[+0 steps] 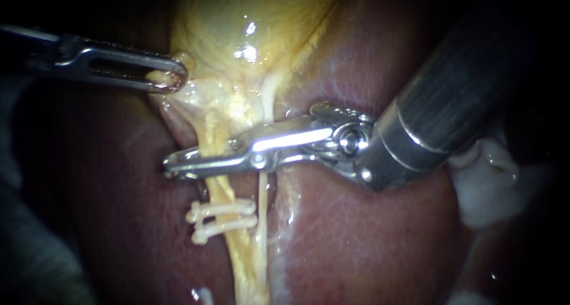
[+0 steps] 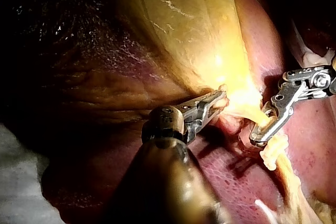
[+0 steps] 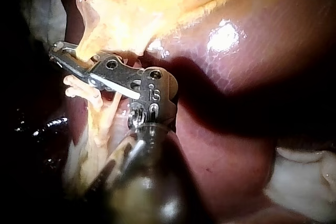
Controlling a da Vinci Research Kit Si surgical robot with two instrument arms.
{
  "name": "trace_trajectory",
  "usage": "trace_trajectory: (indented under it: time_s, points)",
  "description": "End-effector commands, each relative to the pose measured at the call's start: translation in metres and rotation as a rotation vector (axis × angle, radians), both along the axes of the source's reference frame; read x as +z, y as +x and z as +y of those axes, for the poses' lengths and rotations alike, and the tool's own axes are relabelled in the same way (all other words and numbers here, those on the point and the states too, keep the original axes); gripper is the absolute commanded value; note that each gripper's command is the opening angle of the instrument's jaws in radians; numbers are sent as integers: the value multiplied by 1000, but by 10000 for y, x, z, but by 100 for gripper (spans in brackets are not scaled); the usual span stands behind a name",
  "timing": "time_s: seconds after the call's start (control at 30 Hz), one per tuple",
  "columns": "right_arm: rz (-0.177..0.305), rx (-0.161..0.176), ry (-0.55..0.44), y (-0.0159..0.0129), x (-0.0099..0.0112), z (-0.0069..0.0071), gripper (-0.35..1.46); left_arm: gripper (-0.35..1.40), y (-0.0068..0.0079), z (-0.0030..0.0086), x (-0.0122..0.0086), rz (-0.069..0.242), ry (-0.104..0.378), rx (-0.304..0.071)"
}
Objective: Clipping third clip left tube
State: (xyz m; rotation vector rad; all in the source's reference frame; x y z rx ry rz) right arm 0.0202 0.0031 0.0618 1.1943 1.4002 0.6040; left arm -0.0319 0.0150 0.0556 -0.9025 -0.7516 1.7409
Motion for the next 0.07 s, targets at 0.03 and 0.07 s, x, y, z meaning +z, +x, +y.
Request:
trace_trajectory:
  time_s: [0.03,0.07]
  points:
    - [0,0,-1,0,1,-1,-35,-35,0,0,0,0,0,0]
    - [0,0,-1,0,1,-1,-35,-35,0,0,0,0,0,0]
